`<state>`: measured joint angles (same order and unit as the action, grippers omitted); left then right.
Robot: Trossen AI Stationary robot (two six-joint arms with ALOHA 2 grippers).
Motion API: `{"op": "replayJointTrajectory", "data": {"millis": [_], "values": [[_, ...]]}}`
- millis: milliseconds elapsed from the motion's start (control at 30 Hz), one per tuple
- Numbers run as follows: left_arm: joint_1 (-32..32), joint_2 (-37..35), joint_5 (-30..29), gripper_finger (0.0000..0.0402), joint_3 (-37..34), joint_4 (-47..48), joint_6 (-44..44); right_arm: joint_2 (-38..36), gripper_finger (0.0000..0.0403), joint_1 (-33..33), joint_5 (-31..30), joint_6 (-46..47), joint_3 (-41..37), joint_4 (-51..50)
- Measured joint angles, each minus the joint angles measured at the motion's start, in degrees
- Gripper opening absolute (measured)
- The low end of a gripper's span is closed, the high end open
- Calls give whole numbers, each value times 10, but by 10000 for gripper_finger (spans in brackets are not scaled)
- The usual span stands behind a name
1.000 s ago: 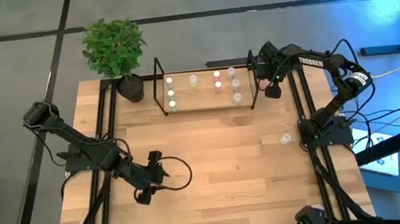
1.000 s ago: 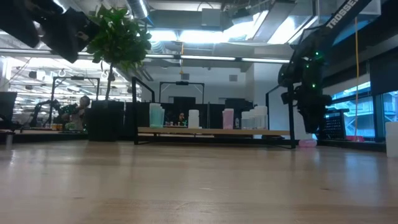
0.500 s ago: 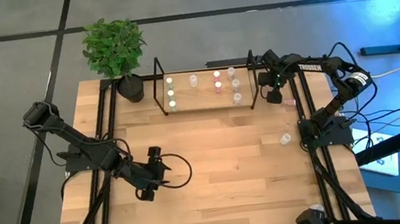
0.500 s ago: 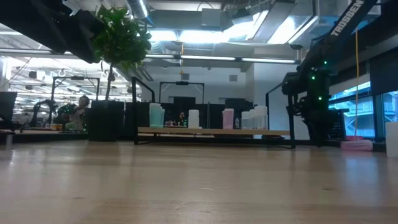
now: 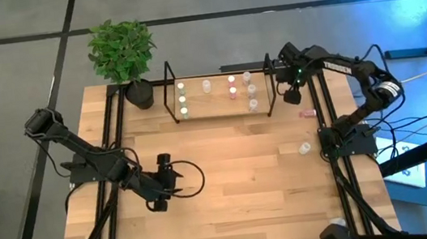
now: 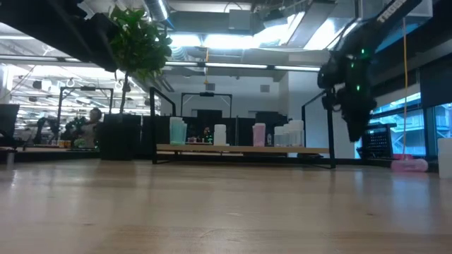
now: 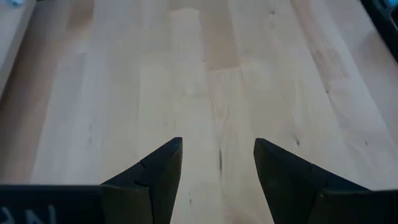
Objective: Pick and place medicine bottles onto shelf by color
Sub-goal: Put the pink medicine bottle on the shelf aligned with the other pink medicine bottle
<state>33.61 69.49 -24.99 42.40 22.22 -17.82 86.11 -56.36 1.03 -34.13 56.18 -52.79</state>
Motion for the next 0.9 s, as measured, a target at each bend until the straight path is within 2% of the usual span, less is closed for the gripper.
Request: {"op": "replayJointTrajectory", "data": {"millis": [167, 300, 667, 900], "values": [[0, 0, -5, 194, 0, 0, 0, -52, 316, 7, 33, 19, 19, -67], [0, 0, -5, 194, 0, 0, 0, -105, 316, 29, 36, 56, 16, -103], [-26, 0, -14, 194, 0, -11, -1, -269, 316, 137, 36, 165, 16, -220], [-50, 0, -14, 194, 0, -23, 2, -317, 316, 204, 40, 276, 16, -236]]}}
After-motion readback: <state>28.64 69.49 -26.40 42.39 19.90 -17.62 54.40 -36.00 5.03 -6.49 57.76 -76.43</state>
